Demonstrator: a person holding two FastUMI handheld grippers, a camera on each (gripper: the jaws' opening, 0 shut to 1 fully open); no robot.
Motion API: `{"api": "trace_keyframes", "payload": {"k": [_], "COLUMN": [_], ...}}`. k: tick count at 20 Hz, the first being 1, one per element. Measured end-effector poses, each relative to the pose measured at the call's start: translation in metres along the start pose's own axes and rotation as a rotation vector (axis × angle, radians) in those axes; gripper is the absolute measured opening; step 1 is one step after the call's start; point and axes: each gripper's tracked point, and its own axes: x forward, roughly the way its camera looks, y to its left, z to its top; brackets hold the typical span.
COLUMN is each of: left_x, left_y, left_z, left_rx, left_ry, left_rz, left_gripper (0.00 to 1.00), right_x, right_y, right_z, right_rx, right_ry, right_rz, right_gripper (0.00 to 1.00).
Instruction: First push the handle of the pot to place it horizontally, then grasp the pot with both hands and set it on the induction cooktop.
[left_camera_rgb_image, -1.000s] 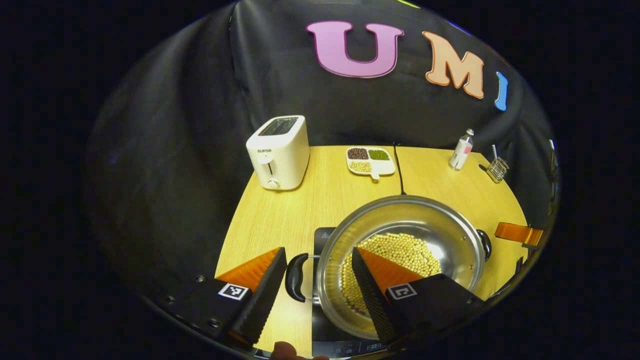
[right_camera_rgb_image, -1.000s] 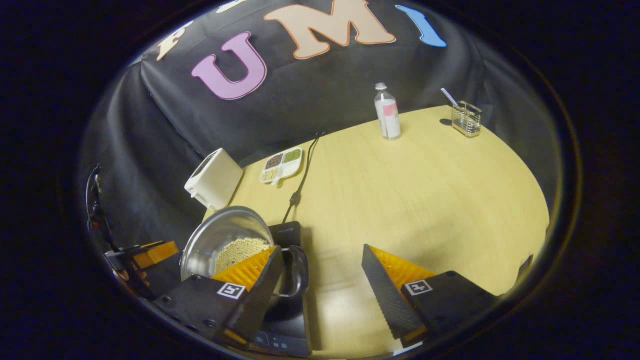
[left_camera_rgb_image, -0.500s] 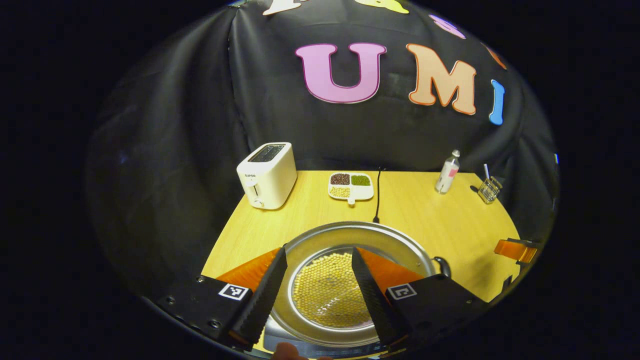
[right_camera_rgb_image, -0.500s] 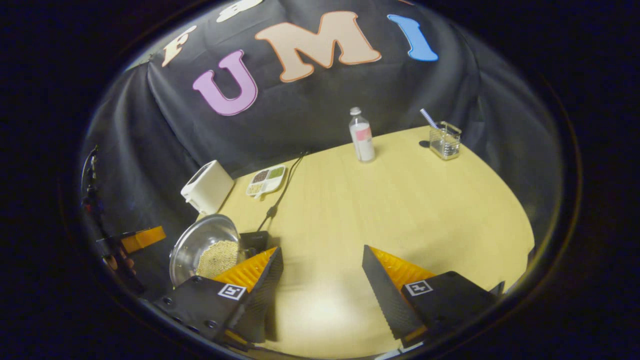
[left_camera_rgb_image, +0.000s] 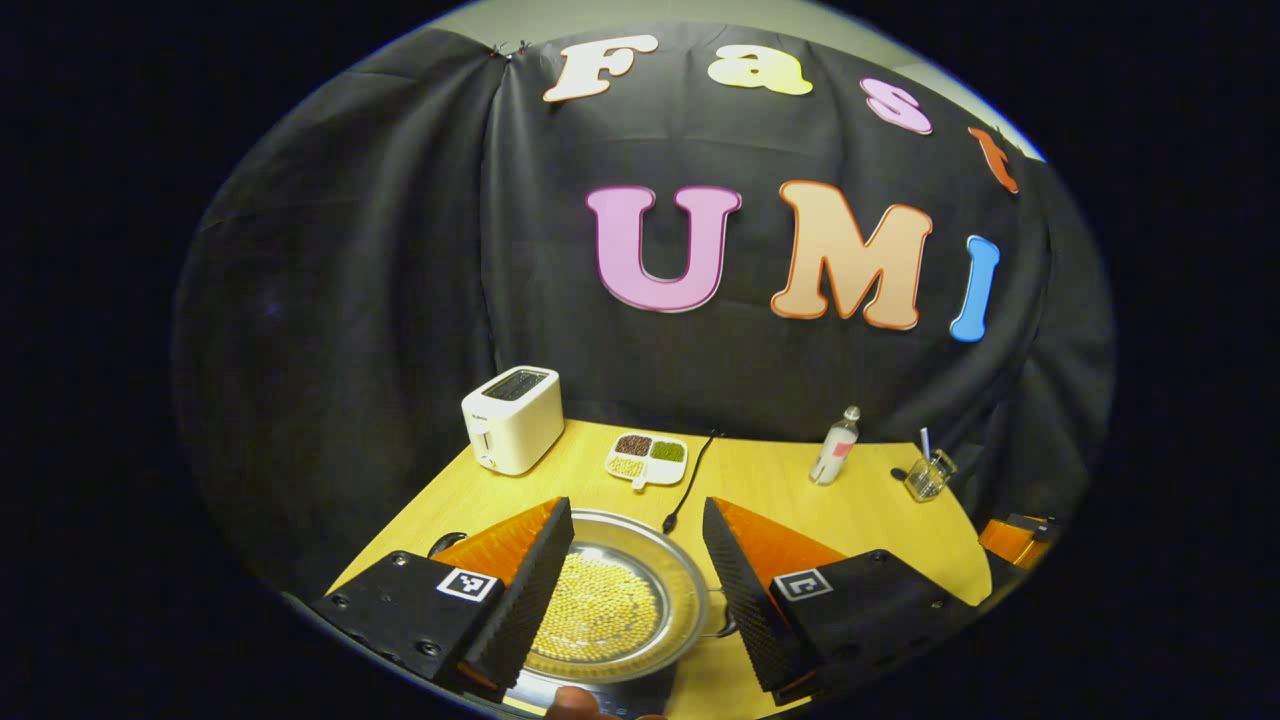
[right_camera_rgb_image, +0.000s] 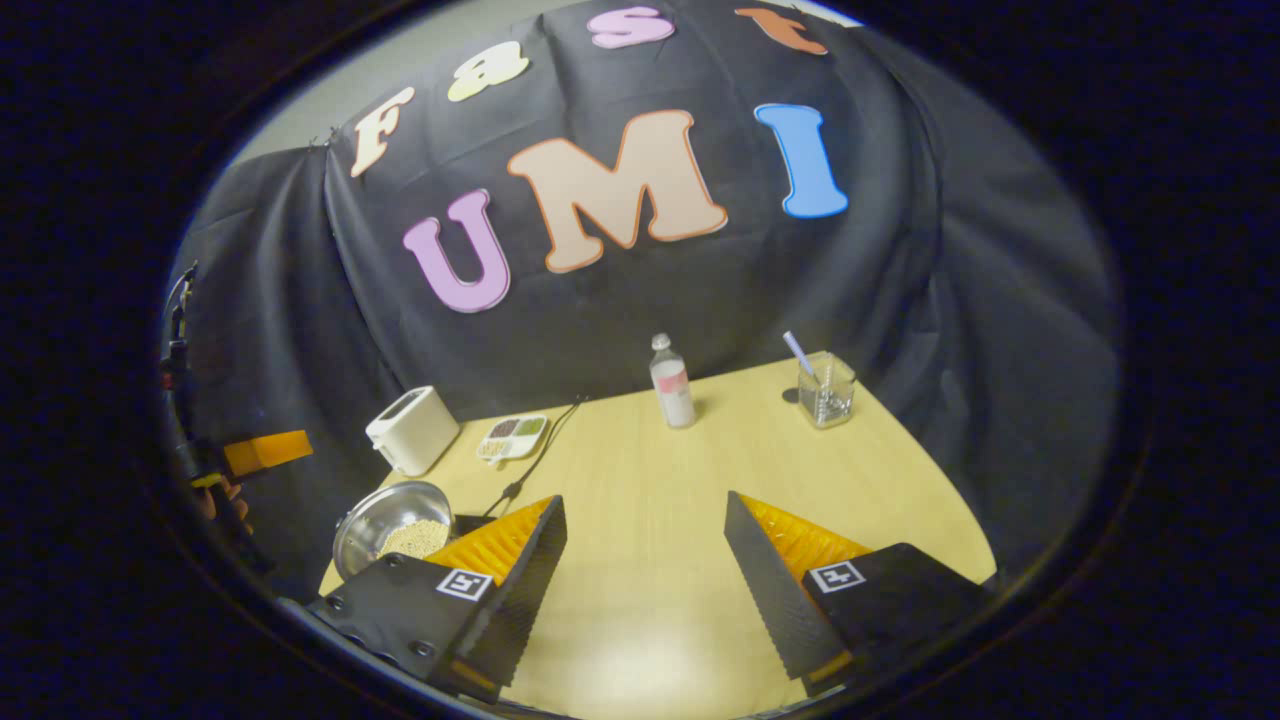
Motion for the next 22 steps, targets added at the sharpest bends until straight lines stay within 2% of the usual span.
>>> {"api": "trace_keyframes", "payload": {"k": [2, 3, 5, 6, 7, 8, 9, 11, 12, 13, 14, 16, 18, 19, 22], "left_x": [-0.016, -0.022, -0.036, -0.042, -0.047, -0.054, -0.06, -0.07, -0.076, -0.081, -0.084, -0.091, -0.094, -0.088, -0.086], "left_y": [-0.022, -0.031, -0.045, -0.053, -0.061, -0.066, -0.071, -0.08, -0.083, -0.086, -0.089, -0.091, -0.09, -0.09, -0.087], "left_z": [0.015, 0.019, 0.027, 0.032, 0.037, 0.042, 0.048, 0.059, 0.064, 0.069, 0.077, 0.087, 0.097, 0.086, 0.094], "left_rx": [-0.013, -0.011, -0.003, -0.001, 0.003, 0.013, 0.027, 0.061, 0.078, 0.092, 0.107, 0.136, 0.156, 0.161, 0.179], "left_ry": [-0.065, -0.086, -0.127, -0.149, -0.176, -0.201, -0.227, -0.27, -0.288, -0.307, -0.329, -0.362, -0.386, -0.392, -0.405], "left_rz": [0.001, 0.007, 0.017, 0.023, 0.028, 0.034, 0.04, 0.045, 0.047, 0.05, 0.046, 0.04, 0.028, 0.022, 0.001], "left_gripper": [0.85, 0.81, 0.81, 0.89, 0.81, 0.85, 0.81, 0.8, 0.85, 0.81, 0.85, 0.8, 0.88, 0.92, 0.93], "right_x": [-0.013, -0.02, -0.032, -0.037, -0.043, -0.049, -0.056, -0.067, -0.072, -0.077, -0.083, -0.092, -0.098, -0.099, -0.104], "right_y": [-0.014, -0.02, -0.033, -0.04, -0.044, -0.048, -0.05, -0.055, -0.056, -0.055, -0.055, -0.05, -0.044, -0.041, -0.027], "right_z": [0.018, 0.027, 0.045, 0.054, 0.062, 0.071, 0.079, 0.096, 0.105, 0.111, 0.118, 0.13, 0.138, 0.14, 0.142], "right_rx": [-0.009, -0.016, -0.039, -0.055, -0.07, -0.083, -0.096, -0.128, -0.146, -0.164, -0.178, -0.194, -0.206, -0.209, -0.195], "right_ry": [-0.048, -0.071, -0.123, -0.149, -0.176, -0.203, -0.226, -0.275, -0.299, -0.324, -0.349, -0.388, -0.416, -0.424, -0.42], "right_rz": [0.008, 0.009, 0.008, 0.003, -0.003, -0.008, -0.015, -0.034, -0.042, -0.051, -0.062, -0.084, -0.102, -0.109, -0.117], "right_gripper": [0.99, 0.99, 0.99, 0.99, 0.98, 0.98, 0.98, 0.98, 0.98, 0.98, 0.9, 0.9, 0.9, 0.91, 0.91]}}
